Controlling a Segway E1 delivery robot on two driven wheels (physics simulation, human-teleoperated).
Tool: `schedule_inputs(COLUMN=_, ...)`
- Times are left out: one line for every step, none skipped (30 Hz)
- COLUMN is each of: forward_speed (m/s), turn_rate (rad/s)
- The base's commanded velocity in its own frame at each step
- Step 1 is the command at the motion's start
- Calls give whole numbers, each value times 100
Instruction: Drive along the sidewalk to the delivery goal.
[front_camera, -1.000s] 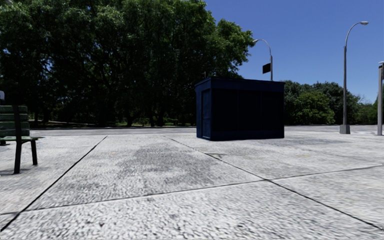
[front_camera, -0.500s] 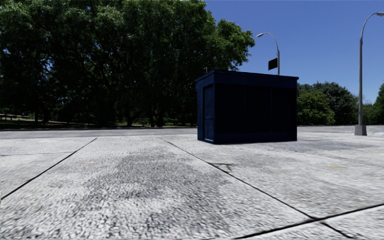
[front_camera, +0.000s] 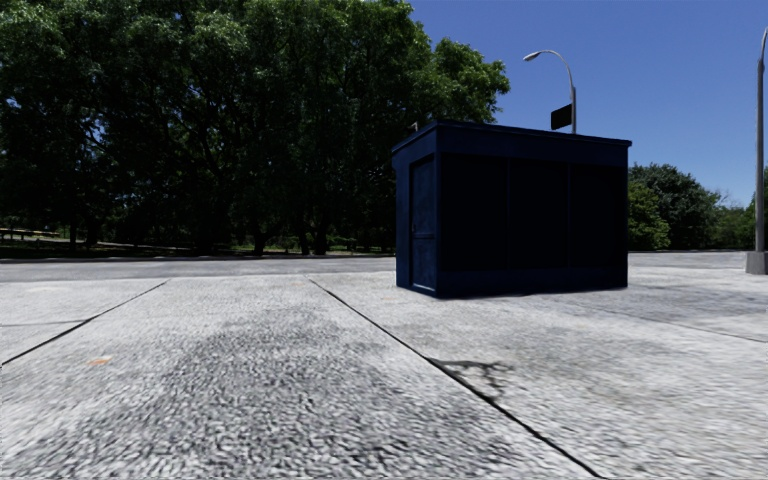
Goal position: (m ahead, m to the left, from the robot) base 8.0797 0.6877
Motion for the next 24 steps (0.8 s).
schedule_inputs(forward_speed=200, turn_rate=0)
schedule_inputs(forward_speed=200, turn_rate=0)
schedule_inputs(forward_speed=200, turn_rate=0)
schedule_inputs(forward_speed=200, turn_rate=0)
schedule_inputs(forward_speed=200, turn_rate=0)
schedule_inputs(forward_speed=200, turn_rate=0)
schedule_inputs(forward_speed=200, turn_rate=0)
schedule_inputs(forward_speed=200, turn_rate=0)
schedule_inputs(forward_speed=200, turn_rate=0)
schedule_inputs(forward_speed=200, turn_rate=0)
schedule_inputs(forward_speed=200, turn_rate=0)
schedule_inputs(forward_speed=200, turn_rate=0)
schedule_inputs(forward_speed=200, turn_rate=0)
schedule_inputs(forward_speed=200, turn_rate=0)
schedule_inputs(forward_speed=200, turn_rate=0)
schedule_inputs(forward_speed=200, turn_rate=6)
schedule_inputs(forward_speed=200, turn_rate=6)
schedule_inputs(forward_speed=200, turn_rate=15)
schedule_inputs(forward_speed=200, turn_rate=21)
schedule_inputs(forward_speed=200, turn_rate=23)
schedule_inputs(forward_speed=200, turn_rate=23)
schedule_inputs(forward_speed=197, turn_rate=24)
schedule_inputs(forward_speed=186, turn_rate=26)
schedule_inputs(forward_speed=174, turn_rate=30)
